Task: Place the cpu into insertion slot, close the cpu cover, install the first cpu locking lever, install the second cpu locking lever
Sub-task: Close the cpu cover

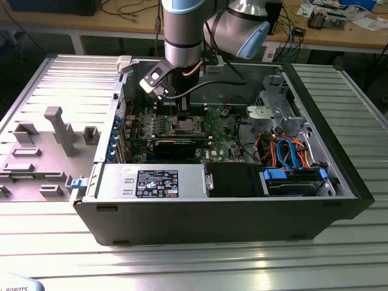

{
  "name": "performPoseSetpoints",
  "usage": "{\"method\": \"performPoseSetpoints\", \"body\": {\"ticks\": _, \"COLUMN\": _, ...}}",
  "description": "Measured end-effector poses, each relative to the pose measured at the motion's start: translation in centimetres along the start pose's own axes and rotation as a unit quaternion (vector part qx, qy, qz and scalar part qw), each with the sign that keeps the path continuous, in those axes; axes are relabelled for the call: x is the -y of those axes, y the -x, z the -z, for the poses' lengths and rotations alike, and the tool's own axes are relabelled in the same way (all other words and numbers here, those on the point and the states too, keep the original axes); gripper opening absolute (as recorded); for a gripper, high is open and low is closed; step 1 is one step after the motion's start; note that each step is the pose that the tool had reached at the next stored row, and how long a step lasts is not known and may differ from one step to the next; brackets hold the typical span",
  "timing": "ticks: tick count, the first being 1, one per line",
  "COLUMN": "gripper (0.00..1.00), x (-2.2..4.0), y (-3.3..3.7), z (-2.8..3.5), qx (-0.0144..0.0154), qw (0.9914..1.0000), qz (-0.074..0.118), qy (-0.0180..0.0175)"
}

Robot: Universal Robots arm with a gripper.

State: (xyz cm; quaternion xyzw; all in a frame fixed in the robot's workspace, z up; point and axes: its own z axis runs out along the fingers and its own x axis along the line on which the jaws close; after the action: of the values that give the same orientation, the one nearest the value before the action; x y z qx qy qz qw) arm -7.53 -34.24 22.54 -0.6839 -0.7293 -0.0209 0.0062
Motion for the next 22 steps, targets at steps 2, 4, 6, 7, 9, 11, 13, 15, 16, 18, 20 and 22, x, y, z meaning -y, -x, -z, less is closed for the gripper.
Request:
{"method": "performPoseSetpoints", "body": {"ticks": 2, "gripper": 0.11, "x": 0.16, "y": -0.01, "z": -0.20, "qx": -0.0001, "qw": 1.00000, "qz": 0.000, "qy": 0.0001}}
{"method": "performPoseSetpoints", "body": {"ticks": 4, "gripper": 0.11, "x": 0.25, "y": 0.00, "z": -0.43, "qx": -0.0001, "qw": 1.00000, "qz": 0.000, "qy": 0.0000}}
{"method": "performPoseSetpoints", "body": {"ticks": 6, "gripper": 0.11, "x": 0.40, "y": 0.00, "z": -0.63, "qx": 0.0000, "qw": 1.00000, "qz": 0.000, "qy": 0.0000}}
{"method": "performPoseSetpoints", "body": {"ticks": 7, "gripper": 0.11, "x": 0.49, "y": 0.00, "z": -0.77, "qx": -0.0001, "qw": 1.00000, "qz": 0.000, "qy": 0.0000}}
{"method": "performPoseSetpoints", "body": {"ticks": 9, "gripper": 0.11, "x": 0.54, "y": 0.01, "z": -1.02, "qx": 0.0000, "qw": 1.00000, "qz": 0.000, "qy": 0.0000}}
{"method": "performPoseSetpoints", "body": {"ticks": 11, "gripper": 0.11, "x": 0.56, "y": 0.01, "z": -1.28, "qx": 0.0000, "qw": 1.00000, "qz": 0.000, "qy": 0.0000}}
{"method": "performPoseSetpoints", "body": {"ticks": 13, "gripper": 0.11, "x": 0.56, "y": 0.02, "z": -1.51, "qx": -0.0001, "qw": 1.00000, "qz": 0.000, "qy": -0.0001}}
{"method": "performPoseSetpoints", "body": {"ticks": 15, "gripper": 0.11, "x": 0.57, "y": 0.03, "z": -1.70, "qx": -0.0001, "qw": 1.00000, "qz": 0.000, "qy": -0.0002}}
{"method": "performPoseSetpoints", "body": {"ticks": 16, "gripper": 0.11, "x": 0.57, "y": 0.03, "z": -1.78, "qx": -0.0001, "qw": 1.00000, "qz": 0.000, "qy": -0.0002}}
{"method": "performPoseSetpoints", "body": {"ticks": 18, "gripper": 0.11, "x": 0.58, "y": 0.04, "z": -1.90, "qx": 0.0001, "qw": 1.00000, "qz": 0.000, "qy": -0.0004}}
{"method": "performPoseSetpoints", "body": {"ticks": 20, "gripper": 0.11, "x": 0.58, "y": 0.03, "z": -2.05, "qx": -0.0002, "qw": 1.00000, "qz": 0.000, "qy": -0.0001}}
{"method": "performPoseSetpoints", "body": {"ticks": 22, "gripper": 0.11, "x": 0.61, "y": 0.05, "z": -2.08, "qx": 0.0000, "qw": 1.00000, "qz": 0.000, "qy": -0.0003}}
